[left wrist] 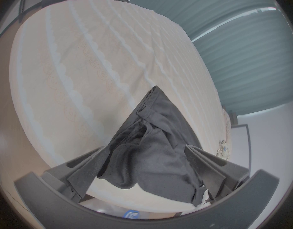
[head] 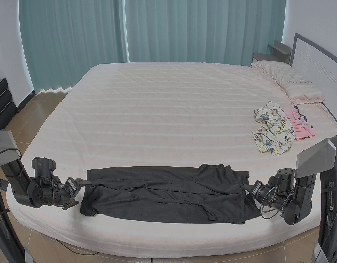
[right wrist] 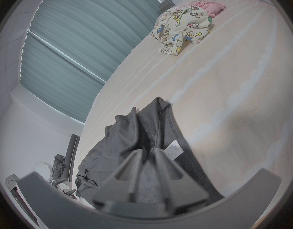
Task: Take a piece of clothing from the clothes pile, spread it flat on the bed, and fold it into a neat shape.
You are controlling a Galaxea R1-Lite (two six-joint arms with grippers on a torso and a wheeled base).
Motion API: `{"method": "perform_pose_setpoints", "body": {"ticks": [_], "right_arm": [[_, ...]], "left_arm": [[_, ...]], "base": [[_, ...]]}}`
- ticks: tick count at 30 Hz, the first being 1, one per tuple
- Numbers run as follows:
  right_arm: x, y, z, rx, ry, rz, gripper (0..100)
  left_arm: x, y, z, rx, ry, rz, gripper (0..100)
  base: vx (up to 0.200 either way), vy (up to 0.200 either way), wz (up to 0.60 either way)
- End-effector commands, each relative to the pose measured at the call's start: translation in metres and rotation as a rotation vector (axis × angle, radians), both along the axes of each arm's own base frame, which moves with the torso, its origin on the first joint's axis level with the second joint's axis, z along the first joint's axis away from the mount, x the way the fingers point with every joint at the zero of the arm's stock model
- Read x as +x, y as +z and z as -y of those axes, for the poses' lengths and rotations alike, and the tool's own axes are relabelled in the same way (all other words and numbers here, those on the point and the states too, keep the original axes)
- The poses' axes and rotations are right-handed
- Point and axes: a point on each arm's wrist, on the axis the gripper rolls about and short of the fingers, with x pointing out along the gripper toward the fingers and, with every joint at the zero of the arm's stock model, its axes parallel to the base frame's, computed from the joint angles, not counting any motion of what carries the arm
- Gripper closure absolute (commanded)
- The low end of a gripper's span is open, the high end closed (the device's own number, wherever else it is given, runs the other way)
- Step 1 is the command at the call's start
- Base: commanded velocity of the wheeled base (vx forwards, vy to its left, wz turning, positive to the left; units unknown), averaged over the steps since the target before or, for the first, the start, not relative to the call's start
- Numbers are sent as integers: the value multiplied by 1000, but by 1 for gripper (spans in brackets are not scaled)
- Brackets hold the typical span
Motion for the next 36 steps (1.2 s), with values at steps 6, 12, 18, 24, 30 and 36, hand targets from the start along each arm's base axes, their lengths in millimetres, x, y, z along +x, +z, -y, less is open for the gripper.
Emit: {"method": "perform_pose_setpoints", "body": {"ticks": [6,12,18,24,30,36], "right_arm": [[0,5,3,8,3,16,0],[-4,9,7,7,-9,16,0],[-9,16,7,13,-6,19,0],[-13,15,8,11,-6,2,0],[-14,15,10,10,-11,-4,0],[-17,14,10,9,-8,-18,0]], "left_arm": [[-33,-14,4,126,-171,-61,0],[-36,-18,8,160,-212,-72,0],[-32,-27,20,225,-220,-110,0],[-28,-41,30,345,-182,-110,100],[-32,-41,29,369,-174,-98,100],[-36,-44,26,441,-163,-126,100]], "base": [[0,0,0],[0,0,0],[0,0,0],[0,0,0],[0,0,0],[0,0,0]]}}
